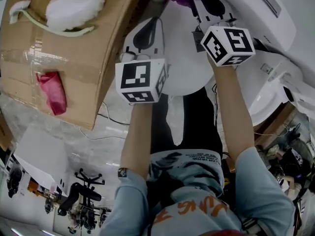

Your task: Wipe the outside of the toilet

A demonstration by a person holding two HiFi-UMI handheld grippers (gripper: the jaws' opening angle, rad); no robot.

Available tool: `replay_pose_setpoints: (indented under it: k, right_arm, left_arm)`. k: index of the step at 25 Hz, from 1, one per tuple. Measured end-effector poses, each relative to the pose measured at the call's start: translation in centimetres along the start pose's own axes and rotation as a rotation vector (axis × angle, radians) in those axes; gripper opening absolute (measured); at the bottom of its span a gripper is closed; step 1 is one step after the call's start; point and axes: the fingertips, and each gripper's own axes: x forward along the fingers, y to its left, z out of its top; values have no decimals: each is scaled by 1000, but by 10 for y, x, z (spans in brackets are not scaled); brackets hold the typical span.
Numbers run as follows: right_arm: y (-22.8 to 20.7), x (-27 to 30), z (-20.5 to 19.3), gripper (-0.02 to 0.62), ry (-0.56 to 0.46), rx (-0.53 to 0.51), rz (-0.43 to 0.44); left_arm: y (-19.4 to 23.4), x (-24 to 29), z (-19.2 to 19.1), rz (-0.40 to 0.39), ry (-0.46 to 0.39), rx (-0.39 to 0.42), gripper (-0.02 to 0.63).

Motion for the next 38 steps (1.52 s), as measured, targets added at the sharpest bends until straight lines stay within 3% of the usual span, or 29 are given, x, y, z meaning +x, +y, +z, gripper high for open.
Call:
replay_pose_setpoints:
  k: [10,23,38]
  right_arm:
    - [-33,-11,1,72,-116,131,-67]
    - [-67,-56,0,73,-163,206,-113]
    - [-113,-121,-5,74,-239,304,-181]
  left_arm:
    - [-14,17,6,8,-27,24,25]
    - [-56,24,-6,-22,-4,73,25]
    - [-136,49,-12,-161,26,152,25]
